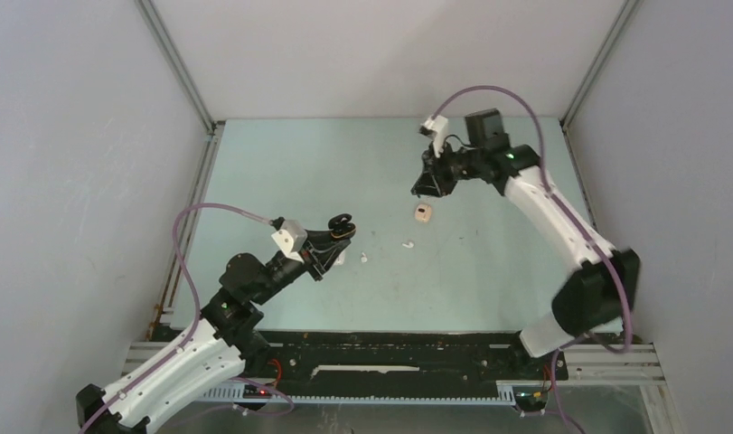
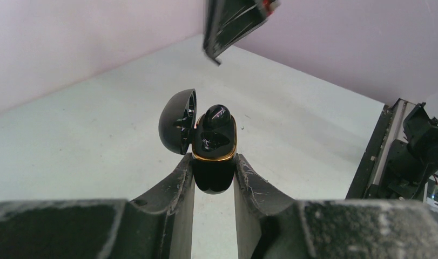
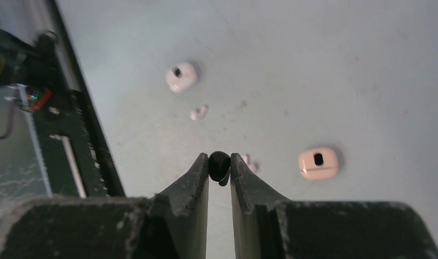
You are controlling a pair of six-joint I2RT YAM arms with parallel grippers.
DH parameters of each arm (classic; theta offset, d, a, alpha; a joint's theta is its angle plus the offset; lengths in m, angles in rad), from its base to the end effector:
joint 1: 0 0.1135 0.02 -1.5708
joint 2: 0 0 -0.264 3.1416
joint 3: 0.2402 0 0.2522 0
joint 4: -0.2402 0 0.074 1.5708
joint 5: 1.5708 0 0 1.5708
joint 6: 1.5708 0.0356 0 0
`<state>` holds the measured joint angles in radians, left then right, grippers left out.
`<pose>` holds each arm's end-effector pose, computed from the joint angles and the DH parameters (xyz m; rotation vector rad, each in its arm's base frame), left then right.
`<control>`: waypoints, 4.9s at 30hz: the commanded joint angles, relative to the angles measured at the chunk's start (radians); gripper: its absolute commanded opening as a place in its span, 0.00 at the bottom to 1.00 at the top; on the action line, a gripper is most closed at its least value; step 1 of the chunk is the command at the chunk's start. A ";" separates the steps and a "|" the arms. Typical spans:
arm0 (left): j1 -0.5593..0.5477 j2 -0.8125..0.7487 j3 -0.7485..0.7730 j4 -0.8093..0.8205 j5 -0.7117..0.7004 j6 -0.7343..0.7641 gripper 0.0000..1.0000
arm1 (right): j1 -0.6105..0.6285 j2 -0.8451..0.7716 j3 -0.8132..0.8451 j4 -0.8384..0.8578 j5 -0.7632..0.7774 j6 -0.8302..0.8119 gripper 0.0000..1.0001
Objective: Insert the wireless bluetooth earbuds into the charging case
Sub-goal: Pick up the earbud from the center of the board, then place the earbud in the charging case.
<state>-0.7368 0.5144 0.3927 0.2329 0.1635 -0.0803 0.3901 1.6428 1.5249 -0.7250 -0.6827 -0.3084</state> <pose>0.1065 -0.1044 0.2853 0.6151 1.3789 -0.7808 0.3216 0.1565 0.3317 -1.0850 2.0652 0.8565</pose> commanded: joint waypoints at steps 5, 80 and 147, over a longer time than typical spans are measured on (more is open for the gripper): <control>0.013 0.111 0.044 0.268 0.086 -0.197 0.00 | -0.003 -0.444 -0.378 0.713 -0.312 0.411 0.00; -0.219 0.488 0.171 0.690 -0.246 -0.090 0.00 | 0.242 -0.420 -0.454 1.033 -0.123 0.483 0.00; -0.222 0.437 0.114 0.650 -0.225 0.101 0.00 | 0.257 -0.415 -0.454 0.970 -0.203 0.420 0.01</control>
<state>-0.9535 0.9833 0.4892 0.8543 -0.0914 -0.0906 0.6502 1.2327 1.0698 0.2741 -0.8204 0.1707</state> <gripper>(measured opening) 0.298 0.192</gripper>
